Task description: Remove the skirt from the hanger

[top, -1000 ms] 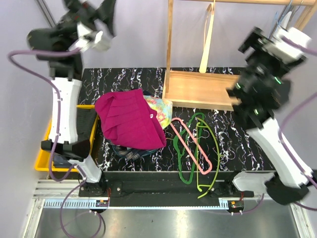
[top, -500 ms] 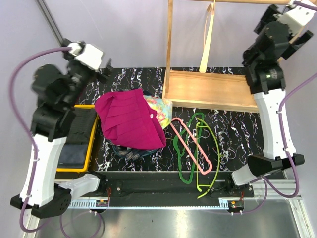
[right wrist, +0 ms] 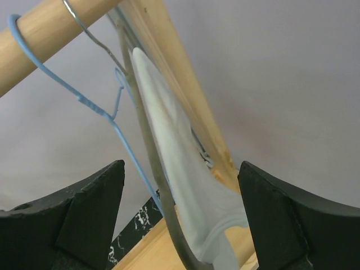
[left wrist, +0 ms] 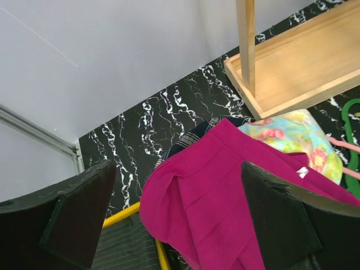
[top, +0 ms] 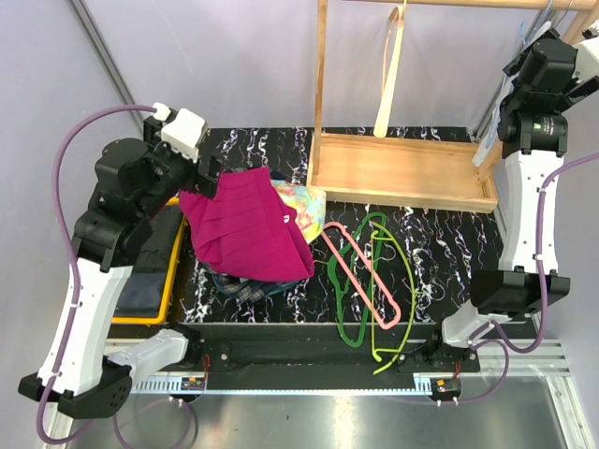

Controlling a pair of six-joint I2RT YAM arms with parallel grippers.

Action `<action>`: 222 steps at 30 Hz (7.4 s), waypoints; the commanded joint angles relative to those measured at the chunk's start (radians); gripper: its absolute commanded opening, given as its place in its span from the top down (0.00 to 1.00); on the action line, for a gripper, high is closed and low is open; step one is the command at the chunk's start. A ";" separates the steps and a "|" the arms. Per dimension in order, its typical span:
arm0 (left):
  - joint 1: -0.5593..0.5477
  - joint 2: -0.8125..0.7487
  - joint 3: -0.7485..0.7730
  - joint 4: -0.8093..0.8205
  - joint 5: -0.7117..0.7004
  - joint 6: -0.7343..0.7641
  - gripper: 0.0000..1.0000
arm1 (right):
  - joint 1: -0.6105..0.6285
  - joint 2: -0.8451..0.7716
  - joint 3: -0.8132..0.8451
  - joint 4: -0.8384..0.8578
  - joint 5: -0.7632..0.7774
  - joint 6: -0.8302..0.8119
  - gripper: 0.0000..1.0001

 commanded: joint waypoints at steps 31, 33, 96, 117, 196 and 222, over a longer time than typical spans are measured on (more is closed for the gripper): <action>-0.002 -0.102 -0.153 0.011 -0.028 0.039 0.01 | -0.047 0.134 0.267 0.018 -0.316 0.126 1.00; -0.002 -0.110 -0.162 0.011 -0.029 0.041 0.01 | -0.047 0.136 0.303 0.011 -0.322 0.111 1.00; 0.231 -0.079 -0.137 0.670 0.975 -0.962 0.01 | 0.241 -0.825 -0.601 0.350 -1.625 0.459 1.00; 0.233 -0.004 -0.334 1.101 1.230 -1.245 0.06 | 0.255 -0.806 -0.605 0.399 -1.594 0.488 1.00; 0.477 -0.025 -0.340 0.458 1.048 -0.322 1.00 | 0.275 -0.776 -1.136 -0.481 -0.901 0.183 0.35; -0.188 0.166 -0.594 0.147 -0.060 0.290 0.01 | 0.275 -0.805 -0.616 -0.403 -0.898 0.274 0.00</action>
